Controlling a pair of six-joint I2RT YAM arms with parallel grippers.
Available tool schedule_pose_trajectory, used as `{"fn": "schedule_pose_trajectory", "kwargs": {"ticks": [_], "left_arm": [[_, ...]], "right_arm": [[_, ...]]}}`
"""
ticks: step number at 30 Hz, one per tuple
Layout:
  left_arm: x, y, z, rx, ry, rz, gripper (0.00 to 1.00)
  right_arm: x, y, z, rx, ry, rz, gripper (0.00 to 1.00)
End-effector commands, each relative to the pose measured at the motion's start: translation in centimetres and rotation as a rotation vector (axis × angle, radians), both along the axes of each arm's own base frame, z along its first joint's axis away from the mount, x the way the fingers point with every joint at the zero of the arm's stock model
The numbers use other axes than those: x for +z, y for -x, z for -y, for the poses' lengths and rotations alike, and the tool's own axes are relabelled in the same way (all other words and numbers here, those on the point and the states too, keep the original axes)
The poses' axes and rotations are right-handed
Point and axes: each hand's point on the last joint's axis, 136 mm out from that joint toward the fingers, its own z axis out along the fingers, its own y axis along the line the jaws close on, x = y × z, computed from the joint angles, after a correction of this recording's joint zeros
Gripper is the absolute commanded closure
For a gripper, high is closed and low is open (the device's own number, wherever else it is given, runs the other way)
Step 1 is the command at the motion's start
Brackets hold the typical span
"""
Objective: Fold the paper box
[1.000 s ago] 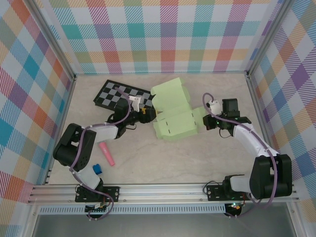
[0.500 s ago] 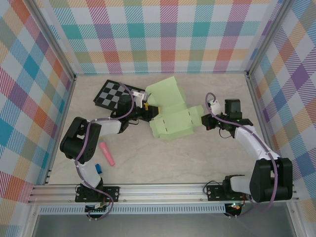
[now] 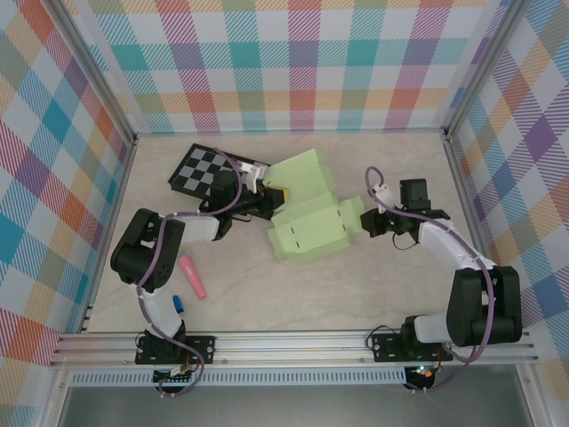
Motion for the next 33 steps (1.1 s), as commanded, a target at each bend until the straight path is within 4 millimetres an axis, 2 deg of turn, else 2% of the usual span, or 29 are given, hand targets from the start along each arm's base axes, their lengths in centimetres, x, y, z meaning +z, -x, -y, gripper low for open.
{"fn": "schedule_pose_trajectory", "kwargs": {"ticks": [1, 6, 9, 11, 17, 23, 26, 27, 29, 33], "left_arm": [[1.9, 0.7, -0.4, -0.037, 0.001, 0.089, 0.64], [2.2, 2.6, 0.7, -0.140, -0.041, 0.116, 0.74], [1.8, 4.7, 1.9, -0.219, -0.145, 0.169, 0.76], [1.2, 5.4, 2.2, -0.225, -0.199, 0.186, 0.77], [-0.1, 5.2, 2.4, -0.190, -0.277, 0.203, 0.85], [-2.4, 5.2, 2.4, -0.152, -0.406, 0.232, 0.94], [-2.8, 5.3, 2.5, -0.143, -0.434, 0.249, 0.96], [-2.8, 5.4, 2.6, -0.145, -0.442, 0.252, 1.00], [-3.0, 5.4, 2.8, -0.143, -0.470, 0.255, 1.00], [-3.7, 5.9, 3.4, -0.153, -0.518, 0.269, 1.00]], "right_arm": [[1.1, -0.8, -0.2, 0.022, 0.012, 0.034, 1.00], [0.4, -1.1, -0.1, 0.024, 0.042, 0.012, 1.00], [0.0, -1.1, -0.4, 0.032, 0.054, -0.007, 1.00], [-0.4, -1.1, -0.8, 0.038, 0.070, -0.022, 1.00], [-2.1, -1.7, -1.0, 0.021, 0.126, -0.071, 0.98], [-3.3, -1.3, -1.0, 0.033, 0.133, -0.011, 0.92], [-3.1, -1.1, -1.5, 0.052, 0.147, 0.045, 0.91], [-3.1, -0.9, -1.9, 0.077, 0.186, 0.073, 0.91], [-3.2, -0.7, -2.3, 0.097, 0.256, 0.107, 0.91], [-2.2, -0.3, -3.3, 0.098, 0.209, 0.146, 0.84]]}}
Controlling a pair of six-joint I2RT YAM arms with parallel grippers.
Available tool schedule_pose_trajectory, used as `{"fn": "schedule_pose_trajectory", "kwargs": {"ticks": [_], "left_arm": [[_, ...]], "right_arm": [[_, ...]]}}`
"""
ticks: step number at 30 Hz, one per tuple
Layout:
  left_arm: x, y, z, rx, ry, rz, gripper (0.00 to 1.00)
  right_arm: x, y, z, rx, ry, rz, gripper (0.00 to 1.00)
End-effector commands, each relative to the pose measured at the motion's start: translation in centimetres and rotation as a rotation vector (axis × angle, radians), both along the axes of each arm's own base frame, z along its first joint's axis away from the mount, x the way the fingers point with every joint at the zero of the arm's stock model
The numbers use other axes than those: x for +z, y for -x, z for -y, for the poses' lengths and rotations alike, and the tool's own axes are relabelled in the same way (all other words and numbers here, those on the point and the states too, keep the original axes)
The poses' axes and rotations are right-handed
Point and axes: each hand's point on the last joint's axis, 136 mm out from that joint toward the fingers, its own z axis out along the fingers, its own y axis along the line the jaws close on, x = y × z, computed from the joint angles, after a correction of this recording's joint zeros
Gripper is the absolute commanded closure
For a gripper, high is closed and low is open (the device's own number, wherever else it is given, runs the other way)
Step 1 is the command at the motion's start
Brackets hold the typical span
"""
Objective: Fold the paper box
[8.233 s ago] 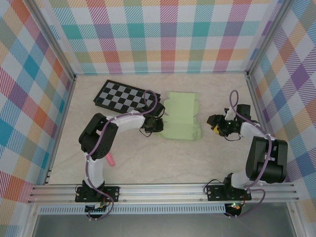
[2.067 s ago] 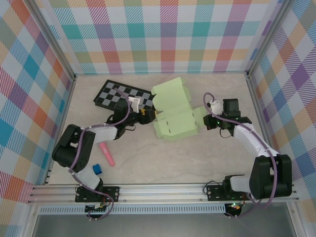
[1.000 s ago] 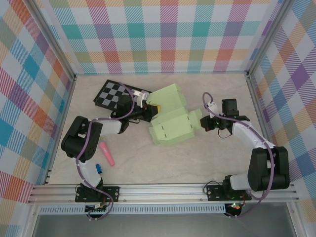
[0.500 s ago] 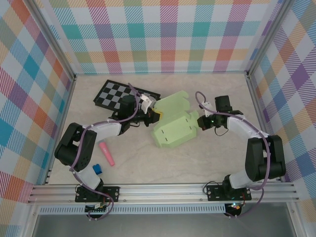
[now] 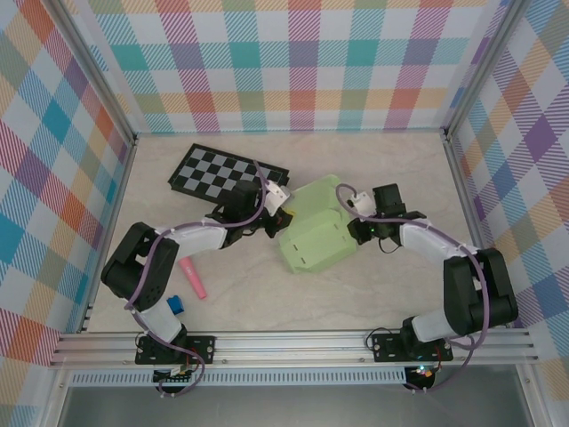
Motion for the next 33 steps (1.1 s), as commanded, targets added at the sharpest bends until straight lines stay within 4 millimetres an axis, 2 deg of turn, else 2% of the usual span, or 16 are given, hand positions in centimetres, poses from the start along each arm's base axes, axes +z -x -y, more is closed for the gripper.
{"fn": "schedule_pose_trajectory", "kwargs": {"ticks": [1, 5, 10, 13, 15, 16, 18, 21, 23, 24, 27, 30, 33], "left_arm": [[0.0, 0.3, 0.6, -0.015, -0.047, 0.050, 1.00], [-1.1, 0.3, 0.5, 0.004, -0.061, 0.046, 1.00], [-1.6, 0.4, 0.6, 0.012, -0.071, 0.038, 1.00], [-1.6, 0.2, 0.4, 0.030, -0.075, 0.039, 1.00], [-1.5, 0.2, 0.4, 0.032, -0.076, 0.034, 1.00], [-1.6, 0.1, 0.4, 0.034, -0.079, 0.029, 1.00], [-1.4, 0.0, 0.5, 0.037, -0.074, 0.024, 1.00], [-1.3, -0.4, 0.4, 0.064, -0.072, 0.017, 1.00], [-1.0, -0.8, 0.2, 0.096, -0.066, 0.014, 1.00], [-0.9, -0.9, 0.2, 0.104, -0.059, 0.014, 1.00], [-0.4, -1.2, 0.3, 0.129, -0.034, 0.001, 1.00], [0.0, -1.3, 0.2, 0.155, -0.005, -0.003, 1.00], [-0.1, -1.0, 0.5, 0.147, 0.005, -0.005, 1.00]], "right_arm": [[1.8, -0.3, -0.8, 0.027, -0.029, 0.087, 0.82], [2.3, 0.4, -0.7, 0.013, -0.036, 0.052, 0.72], [2.9, 1.3, 0.2, -0.097, -0.063, 0.006, 0.60], [2.7, 1.2, 3.3, -0.325, -0.028, -0.028, 0.56], [3.0, 1.7, 4.9, -0.476, -0.099, -0.097, 0.51], [3.2, 2.1, 4.9, -0.508, -0.157, -0.139, 0.50], [3.4, 3.3, 4.2, -0.532, -0.265, -0.213, 0.50], [3.3, 4.9, 4.9, -0.627, -0.323, -0.256, 0.50], [3.1, 5.8, 4.8, -0.699, -0.421, -0.289, 0.56], [3.0, 6.1, 4.0, -0.699, -0.495, -0.312, 0.58], [2.2, 6.2, 2.6, -0.745, -0.646, -0.403, 0.69], [0.5, 5.8, 3.3, -0.891, -0.694, -0.450, 0.68], [-0.4, 5.0, 3.2, -0.951, -0.736, -0.484, 0.68]]}}
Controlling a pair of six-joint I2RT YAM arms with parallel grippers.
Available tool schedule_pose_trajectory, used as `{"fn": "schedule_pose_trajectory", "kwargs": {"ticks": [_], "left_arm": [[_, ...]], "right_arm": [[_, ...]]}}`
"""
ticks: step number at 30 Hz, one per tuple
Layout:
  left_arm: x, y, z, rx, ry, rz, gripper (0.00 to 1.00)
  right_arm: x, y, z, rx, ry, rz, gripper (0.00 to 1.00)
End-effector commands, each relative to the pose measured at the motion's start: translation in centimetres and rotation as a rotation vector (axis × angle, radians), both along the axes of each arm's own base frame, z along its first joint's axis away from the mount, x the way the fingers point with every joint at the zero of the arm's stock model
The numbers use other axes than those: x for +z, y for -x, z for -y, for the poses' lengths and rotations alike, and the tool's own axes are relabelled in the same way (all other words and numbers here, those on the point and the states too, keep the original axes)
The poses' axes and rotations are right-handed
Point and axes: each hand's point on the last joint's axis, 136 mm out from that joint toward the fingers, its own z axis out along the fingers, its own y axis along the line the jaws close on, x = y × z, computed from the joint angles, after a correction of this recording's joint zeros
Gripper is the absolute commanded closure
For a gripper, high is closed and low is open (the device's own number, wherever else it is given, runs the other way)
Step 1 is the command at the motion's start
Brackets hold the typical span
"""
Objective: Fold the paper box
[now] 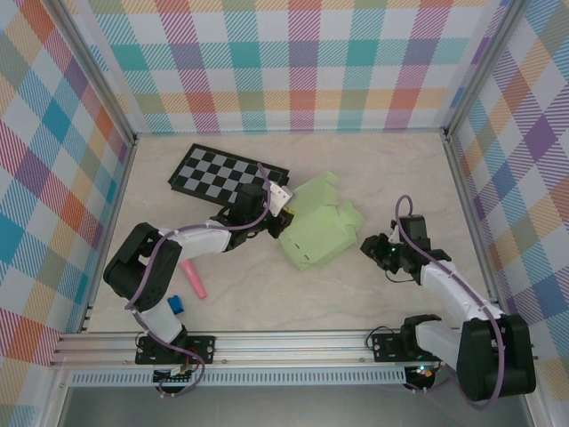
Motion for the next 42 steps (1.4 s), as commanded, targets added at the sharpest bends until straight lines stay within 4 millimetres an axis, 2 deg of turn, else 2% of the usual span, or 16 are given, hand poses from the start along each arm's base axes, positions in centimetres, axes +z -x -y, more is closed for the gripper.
{"fn": "schedule_pose_trajectory", "kwargs": {"ticks": [1, 5, 10, 16, 22, 28, 31, 37, 42], "left_arm": [[0.4, 0.3, 0.9, 0.004, 0.031, 0.012, 1.00], [0.4, 0.8, 1.6, -0.006, 0.033, 0.023, 1.00], [0.7, 1.1, 2.1, -0.017, 0.040, 0.028, 1.00], [0.7, 2.1, 3.3, -0.049, 0.027, 0.020, 1.00], [0.3, 2.9, 4.5, -0.067, 0.020, 0.006, 1.00], [-0.1, 3.8, 5.5, -0.099, 0.021, -0.002, 1.00], [-0.5, 3.8, 5.5, -0.100, 0.015, -0.004, 1.00], [-1.0, 3.9, 5.5, -0.108, -0.004, -0.014, 1.00], [-1.5, 3.8, 5.4, -0.112, -0.033, -0.015, 1.00]], "right_arm": [[0.7, -2.4, -0.9, -0.127, -0.156, -0.004, 0.68], [0.1, -3.9, -2.4, -0.079, -0.231, 0.004, 0.70], [-0.8, -5.3, -2.8, -0.072, -0.232, 0.005, 0.69], [0.0, -6.9, -3.7, -0.039, -0.230, 0.020, 0.73], [0.4, -7.4, -4.4, 0.002, -0.165, 0.019, 0.72], [-1.1, -7.8, -4.2, 0.050, -0.080, -0.017, 0.74], [-1.8, -8.0, -4.2, 0.075, -0.049, -0.026, 0.79], [-3.0, -7.5, -4.2, 0.126, -0.011, -0.072, 0.76], [-3.1, -7.4, -4.1, 0.196, 0.038, -0.104, 0.75]]}}
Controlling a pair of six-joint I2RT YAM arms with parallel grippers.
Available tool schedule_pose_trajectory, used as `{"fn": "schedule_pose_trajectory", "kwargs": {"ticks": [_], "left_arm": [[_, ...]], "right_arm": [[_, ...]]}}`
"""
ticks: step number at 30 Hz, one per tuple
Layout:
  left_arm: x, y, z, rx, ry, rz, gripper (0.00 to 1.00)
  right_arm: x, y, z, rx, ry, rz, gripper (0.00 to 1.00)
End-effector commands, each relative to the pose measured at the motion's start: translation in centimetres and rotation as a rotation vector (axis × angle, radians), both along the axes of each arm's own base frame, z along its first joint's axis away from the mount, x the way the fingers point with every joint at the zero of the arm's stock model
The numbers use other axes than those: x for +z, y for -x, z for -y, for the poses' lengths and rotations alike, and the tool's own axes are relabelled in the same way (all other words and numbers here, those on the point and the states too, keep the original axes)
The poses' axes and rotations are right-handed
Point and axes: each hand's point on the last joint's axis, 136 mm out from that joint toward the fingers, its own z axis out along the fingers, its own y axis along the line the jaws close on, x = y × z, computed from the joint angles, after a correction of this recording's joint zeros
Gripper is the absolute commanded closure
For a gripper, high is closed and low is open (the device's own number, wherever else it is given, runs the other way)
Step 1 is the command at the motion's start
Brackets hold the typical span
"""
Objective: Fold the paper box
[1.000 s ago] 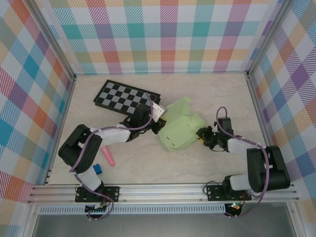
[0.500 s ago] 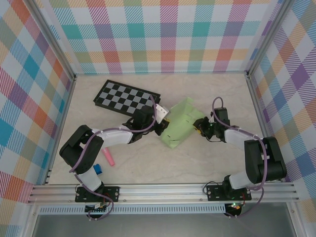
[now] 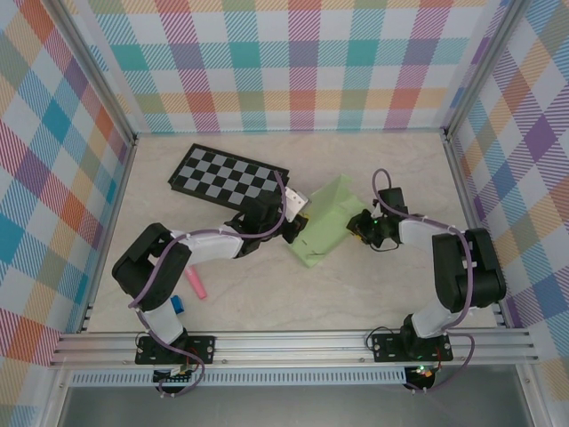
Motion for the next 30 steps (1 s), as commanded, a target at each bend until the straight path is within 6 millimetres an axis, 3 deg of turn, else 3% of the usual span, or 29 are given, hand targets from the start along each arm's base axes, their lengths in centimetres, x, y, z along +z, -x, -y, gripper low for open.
{"fn": "schedule_pose_trajectory", "kwargs": {"ticks": [1, 7, 15, 21, 26, 30], "left_arm": [[-1.9, 2.2, 1.3, -0.090, -0.039, -0.066, 1.00], [-2.1, 1.9, 1.2, -0.077, -0.054, -0.066, 1.00], [-2.7, 0.7, 0.0, -0.010, -0.116, -0.060, 1.00], [-2.0, -1.0, -1.0, 0.066, -0.066, -0.112, 1.00], [-1.3, -2.0, -1.3, 0.089, -0.011, -0.164, 1.00], [-0.7, -2.9, -1.8, 0.124, 0.068, -0.221, 1.00]], "right_arm": [[-0.6, 0.8, -0.9, 0.112, 0.034, -0.049, 0.75], [-1.2, 0.5, -1.1, 0.127, 0.028, -0.068, 0.73], [2.6, -0.4, -0.4, 0.192, 0.043, 0.085, 0.60], [5.4, -0.3, 0.6, 0.233, -0.025, 0.194, 0.50], [7.3, -0.3, 4.1, 0.151, 0.057, 0.277, 0.41], [7.0, -0.7, 6.8, 0.076, 0.077, 0.264, 0.38]]}}
